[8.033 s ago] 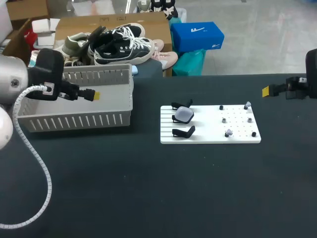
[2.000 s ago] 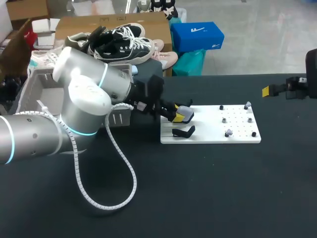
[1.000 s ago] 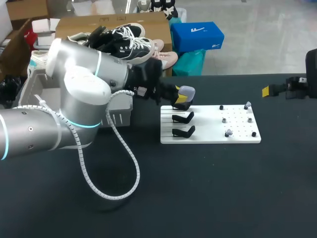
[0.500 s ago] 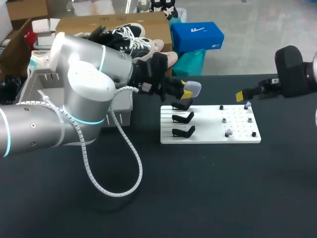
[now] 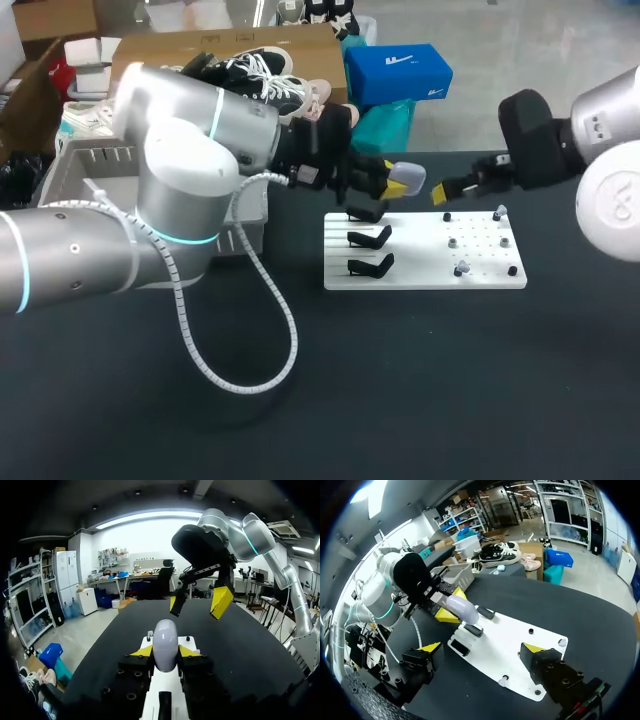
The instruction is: Pick up each earbud case from the left stands, insert the matching earbuds, close the lid, and place the case in the box.
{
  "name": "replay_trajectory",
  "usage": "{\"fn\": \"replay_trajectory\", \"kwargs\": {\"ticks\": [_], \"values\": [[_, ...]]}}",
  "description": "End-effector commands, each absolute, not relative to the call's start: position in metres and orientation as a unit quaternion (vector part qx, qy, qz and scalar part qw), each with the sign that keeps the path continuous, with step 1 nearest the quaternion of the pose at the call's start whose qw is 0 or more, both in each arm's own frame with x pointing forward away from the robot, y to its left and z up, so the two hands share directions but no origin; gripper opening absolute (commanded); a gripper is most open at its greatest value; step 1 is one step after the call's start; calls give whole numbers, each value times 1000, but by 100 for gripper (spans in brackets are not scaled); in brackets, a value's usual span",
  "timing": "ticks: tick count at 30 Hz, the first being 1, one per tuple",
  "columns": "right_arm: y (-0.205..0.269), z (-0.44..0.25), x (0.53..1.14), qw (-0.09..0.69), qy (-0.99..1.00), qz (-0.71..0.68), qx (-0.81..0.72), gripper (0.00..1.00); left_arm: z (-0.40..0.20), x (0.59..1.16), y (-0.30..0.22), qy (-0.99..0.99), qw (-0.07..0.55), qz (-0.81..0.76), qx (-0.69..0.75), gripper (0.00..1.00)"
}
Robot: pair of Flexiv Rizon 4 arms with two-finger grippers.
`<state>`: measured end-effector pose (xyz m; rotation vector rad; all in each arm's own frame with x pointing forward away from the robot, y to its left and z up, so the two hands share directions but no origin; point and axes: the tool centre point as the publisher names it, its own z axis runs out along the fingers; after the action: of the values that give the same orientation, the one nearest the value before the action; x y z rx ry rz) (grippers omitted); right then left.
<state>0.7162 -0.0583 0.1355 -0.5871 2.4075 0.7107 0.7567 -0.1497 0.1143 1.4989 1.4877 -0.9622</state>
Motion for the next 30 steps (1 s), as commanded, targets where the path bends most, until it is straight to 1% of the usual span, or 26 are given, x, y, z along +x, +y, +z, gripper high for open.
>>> {"fn": "replay_trajectory", "kwargs": {"ticks": [1,16,30], "values": [[-51,130,730,267,888,294,-231,100,114,756,-155,585,394,-384,596,0],[-46,127,739,264,886,301,-234,100,114,740,-157,569,384,-404,605,0],[-51,134,742,278,882,302,-233,100,111,726,-156,564,375,-412,610,0]]}}
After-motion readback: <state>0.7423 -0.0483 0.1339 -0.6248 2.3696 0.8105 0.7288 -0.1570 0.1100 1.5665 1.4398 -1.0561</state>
